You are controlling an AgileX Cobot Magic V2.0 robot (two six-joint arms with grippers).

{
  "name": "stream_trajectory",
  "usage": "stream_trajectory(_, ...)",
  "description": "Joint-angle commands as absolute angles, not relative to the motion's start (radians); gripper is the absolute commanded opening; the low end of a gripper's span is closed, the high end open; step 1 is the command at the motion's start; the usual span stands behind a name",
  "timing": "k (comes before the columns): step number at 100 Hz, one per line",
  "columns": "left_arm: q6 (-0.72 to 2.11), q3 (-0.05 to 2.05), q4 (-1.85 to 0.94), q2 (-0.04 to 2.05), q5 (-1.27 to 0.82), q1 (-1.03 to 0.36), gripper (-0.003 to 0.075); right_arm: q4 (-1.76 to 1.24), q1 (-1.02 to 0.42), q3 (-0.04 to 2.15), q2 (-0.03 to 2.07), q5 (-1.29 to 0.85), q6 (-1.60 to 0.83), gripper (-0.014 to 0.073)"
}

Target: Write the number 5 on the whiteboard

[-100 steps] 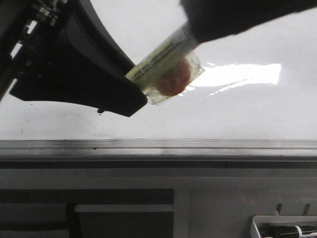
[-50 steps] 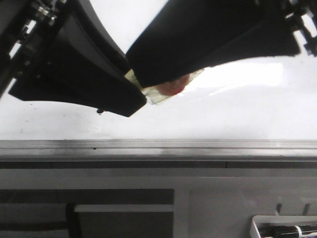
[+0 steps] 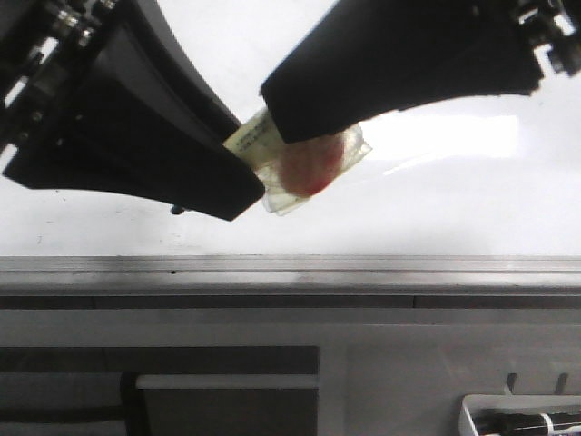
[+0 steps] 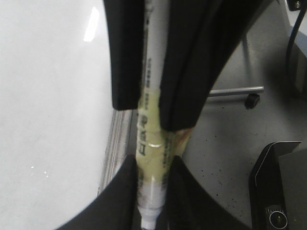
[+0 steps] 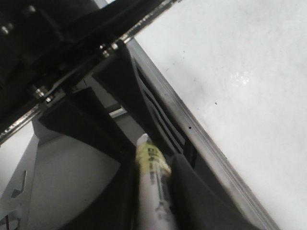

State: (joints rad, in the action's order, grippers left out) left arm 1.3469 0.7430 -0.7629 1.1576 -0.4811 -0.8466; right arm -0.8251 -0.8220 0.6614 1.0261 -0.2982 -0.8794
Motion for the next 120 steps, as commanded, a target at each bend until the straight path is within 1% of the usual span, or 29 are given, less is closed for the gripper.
stream_trajectory(1,1.336,0.779,-0.865,1.128,-0.422,-0.855,0.0127,-0.875,-0.822,0.696,1.017,-0.255,-0.871,-0.0061)
stream_trajectory(5,1.321,0.779,-0.878,1.123,-0.416,-0.853,0.0218,-0.875,-0.822,0.696,1.017,-0.244,-0.871,-0.0061)
stream_trajectory(6,1.316,0.779,-0.878,1.123,-0.414,-0.853,0.0258,-0.875,-0.822,0.696,1.017,-0.240,-0.871,-0.0061)
stream_trajectory(7,1.303,0.779,-0.878,1.120,-0.411,-0.853,0.0278,-0.875,-0.822,0.696,1.017,-0.238,-0.871,-0.0061)
stream_trajectory(9,1.284,0.779,-0.878,1.117,-0.401,-0.853,0.0360,-0.875,-0.822,0.696,1.017,-0.228,-0.871,-0.0061)
stream_trajectory(12,1.261,0.779,-0.873,1.113,-0.391,-0.853,0.0419,-0.875,-0.822,0.696,1.017,-0.222,-0.871,-0.0061)
stream_trajectory(15,1.250,0.779,-0.873,1.105,-0.380,-0.853,0.0504,-0.875,-0.822,0.696,1.017,-0.217,-0.871,-0.0061)
stream_trajectory(17,1.248,0.779,-0.871,1.098,-0.375,-0.851,0.0543,-0.875,-0.822,0.696,1.017,-0.217,-0.871,-0.0061)
stream_trajectory(20,1.243,0.779,-0.871,1.089,-0.366,-0.851,0.0578,-0.875,-0.820,0.696,1.017,-0.217,-0.871,-0.0061)
stream_trajectory(24,1.235,0.779,-0.871,1.070,-0.354,-0.847,0.0592,-0.872,-0.820,0.696,1.017,-0.217,-0.871,-0.0061)
stream_trajectory(33,1.227,0.779,-0.871,1.008,-0.346,-0.829,0.0557,-0.857,-0.820,0.696,1.015,-0.214,-0.871,-0.0061)
stream_trajectory(40,1.185,0.779,-0.871,0.942,-0.346,-0.802,0.0502,-0.846,-0.819,0.696,1.007,-0.204,-0.871,-0.0061)
stream_trajectory(54,1.056,0.743,-0.871,0.785,-0.333,-0.719,0.0363,-0.793,-0.819,0.696,0.987,-0.148,-0.871,-0.0060)
stream_trajectory(65,0.958,0.654,-0.871,0.640,-0.292,-0.641,0.0242,-0.763,-0.819,0.701,0.982,-0.062,-0.871,-0.0060)
stream_trajectory(70,0.924,0.609,-0.871,0.576,-0.277,-0.608,0.0197,-0.746,-0.810,0.711,0.984,-0.055,-0.871,-0.0060)
stream_trajectory(81,0.898,0.518,-0.871,0.443,-0.275,-0.540,0.0100,-0.723,-0.756,0.769,0.997,-0.102,-0.871,-0.0059)
stream_trajectory(94,0.898,0.441,-0.879,0.325,-0.279,-0.490,-0.0018,-0.665,-0.635,0.859,1.015,-0.231,-0.871,-0.0039)
stream_trajectory(107,0.898,0.417,-0.902,0.271,-0.282,-0.475,-0.0020,-0.650,-0.553,0.920,1.018,-0.341,-0.865,-0.0039)
stream_trajectory(120,0.898,0.417,-0.918,0.269,-0.284,-0.475,-0.0020,-0.631,-0.542,0.927,1.022,-0.359,-0.854,-0.0039)
